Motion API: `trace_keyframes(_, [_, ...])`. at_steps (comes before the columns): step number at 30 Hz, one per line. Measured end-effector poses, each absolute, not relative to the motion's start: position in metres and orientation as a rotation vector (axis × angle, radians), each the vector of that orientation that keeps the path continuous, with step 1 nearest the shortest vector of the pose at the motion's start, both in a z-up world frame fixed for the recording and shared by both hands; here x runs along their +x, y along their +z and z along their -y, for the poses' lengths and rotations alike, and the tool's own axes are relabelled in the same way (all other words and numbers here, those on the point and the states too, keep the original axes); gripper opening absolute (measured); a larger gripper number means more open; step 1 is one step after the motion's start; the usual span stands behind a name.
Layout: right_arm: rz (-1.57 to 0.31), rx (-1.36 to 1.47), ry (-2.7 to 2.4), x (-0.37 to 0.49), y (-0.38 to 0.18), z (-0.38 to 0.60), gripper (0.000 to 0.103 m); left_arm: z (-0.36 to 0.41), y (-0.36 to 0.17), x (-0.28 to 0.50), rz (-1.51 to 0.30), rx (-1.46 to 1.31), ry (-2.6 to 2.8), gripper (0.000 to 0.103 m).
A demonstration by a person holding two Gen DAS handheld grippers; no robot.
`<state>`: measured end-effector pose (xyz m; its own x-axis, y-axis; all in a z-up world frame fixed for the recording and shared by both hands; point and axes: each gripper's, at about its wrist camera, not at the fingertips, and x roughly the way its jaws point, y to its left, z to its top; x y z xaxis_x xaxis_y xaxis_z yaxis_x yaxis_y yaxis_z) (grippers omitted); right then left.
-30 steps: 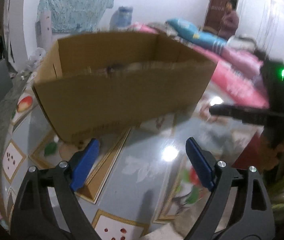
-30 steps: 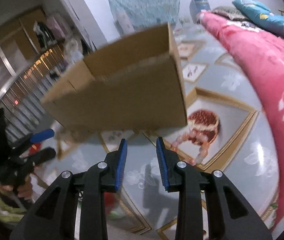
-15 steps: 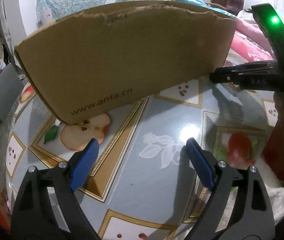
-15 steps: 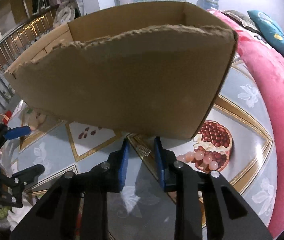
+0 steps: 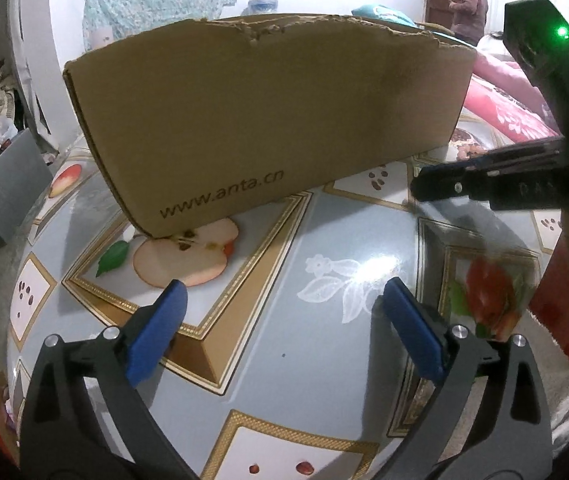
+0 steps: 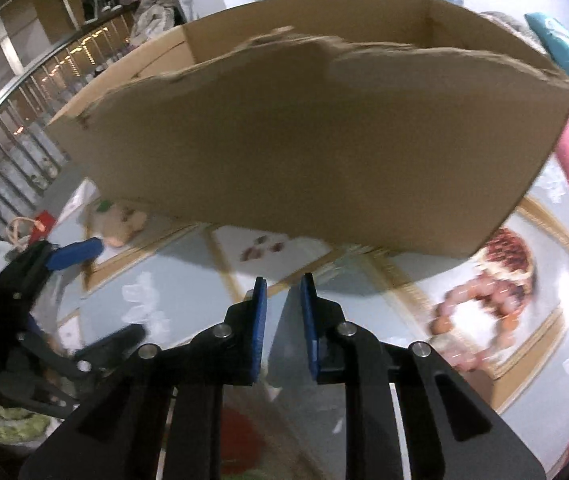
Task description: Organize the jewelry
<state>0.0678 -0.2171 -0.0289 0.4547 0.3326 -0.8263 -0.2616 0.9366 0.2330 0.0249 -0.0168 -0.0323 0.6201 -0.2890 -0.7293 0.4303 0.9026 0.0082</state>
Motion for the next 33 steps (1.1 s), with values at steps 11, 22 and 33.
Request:
trace_keyframes(11, [-1.017, 0.098, 0.237, 0.054, -0.010, 0.239, 0.018, 0.022, -0.035, 0.022, -0.780, 0.191, -0.398, 0.095])
trace_keyframes(22, [-1.034, 0.104, 0.157, 0.090, -0.026, 0.228, 0.018, 0.023, -0.033, 0.023, -0.801, 0.193, -0.395, 0.095])
trace_keyframes(33, [-1.055, 0.032, 0.190, 0.086, -0.027, 0.200, 0.016, 0.023, -0.032, 0.027, -0.821, 0.197, -0.398, 0.095])
